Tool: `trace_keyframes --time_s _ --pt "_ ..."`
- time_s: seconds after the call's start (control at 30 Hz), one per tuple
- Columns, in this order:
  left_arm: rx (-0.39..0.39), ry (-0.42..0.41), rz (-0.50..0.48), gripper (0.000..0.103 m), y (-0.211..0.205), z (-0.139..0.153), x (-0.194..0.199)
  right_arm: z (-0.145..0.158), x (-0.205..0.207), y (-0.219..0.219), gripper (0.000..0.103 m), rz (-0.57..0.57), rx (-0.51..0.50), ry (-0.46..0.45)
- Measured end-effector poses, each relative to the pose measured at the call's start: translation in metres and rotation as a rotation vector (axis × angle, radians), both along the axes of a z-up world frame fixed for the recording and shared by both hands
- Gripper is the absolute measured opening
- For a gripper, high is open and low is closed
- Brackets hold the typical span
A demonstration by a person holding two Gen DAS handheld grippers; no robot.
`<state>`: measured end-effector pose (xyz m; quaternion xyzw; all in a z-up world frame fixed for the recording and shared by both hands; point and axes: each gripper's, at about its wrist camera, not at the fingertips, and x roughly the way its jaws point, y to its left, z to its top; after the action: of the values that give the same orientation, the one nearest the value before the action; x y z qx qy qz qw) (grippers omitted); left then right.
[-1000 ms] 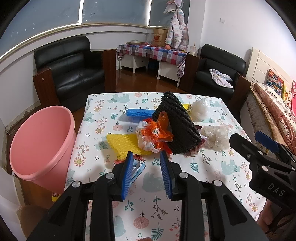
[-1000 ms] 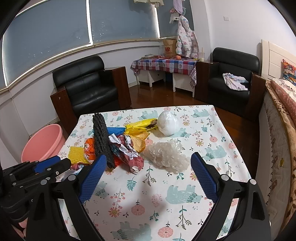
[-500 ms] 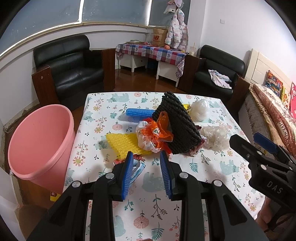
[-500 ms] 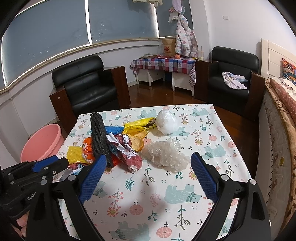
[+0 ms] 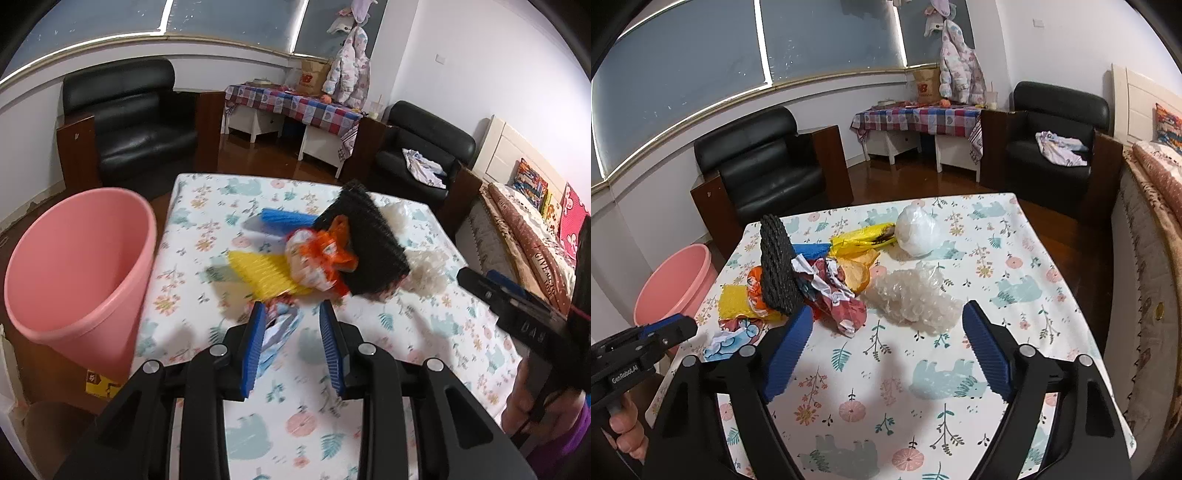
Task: Collect trash
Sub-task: 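Grasp the black mesh sleeve with the right tool while the left tool grasps the yellow foam net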
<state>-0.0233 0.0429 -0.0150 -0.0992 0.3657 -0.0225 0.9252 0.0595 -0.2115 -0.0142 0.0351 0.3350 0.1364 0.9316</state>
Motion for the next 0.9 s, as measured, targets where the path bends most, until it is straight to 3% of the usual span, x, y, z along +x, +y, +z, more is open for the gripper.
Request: trace_keyframes --time_s 0.27,0.6,0.9 --pt "-0.047 0.068 0.035 0.029 0.023 -0.018 0.003 -0.004 0.001 0.01 0.07 0.086 0.042 0.018" --pt "-0.123 0.108 0.077 0.029 0.039 -0.02 0.055 0.004 -0.004 0.041 0.062 0.216 0.019 -0.009" --pt "-0.151 0.172 0.09 0.028 0.044 -0.041 0.085 0.002 0.006 0.065 0.048 0.261 0.006 0.014"
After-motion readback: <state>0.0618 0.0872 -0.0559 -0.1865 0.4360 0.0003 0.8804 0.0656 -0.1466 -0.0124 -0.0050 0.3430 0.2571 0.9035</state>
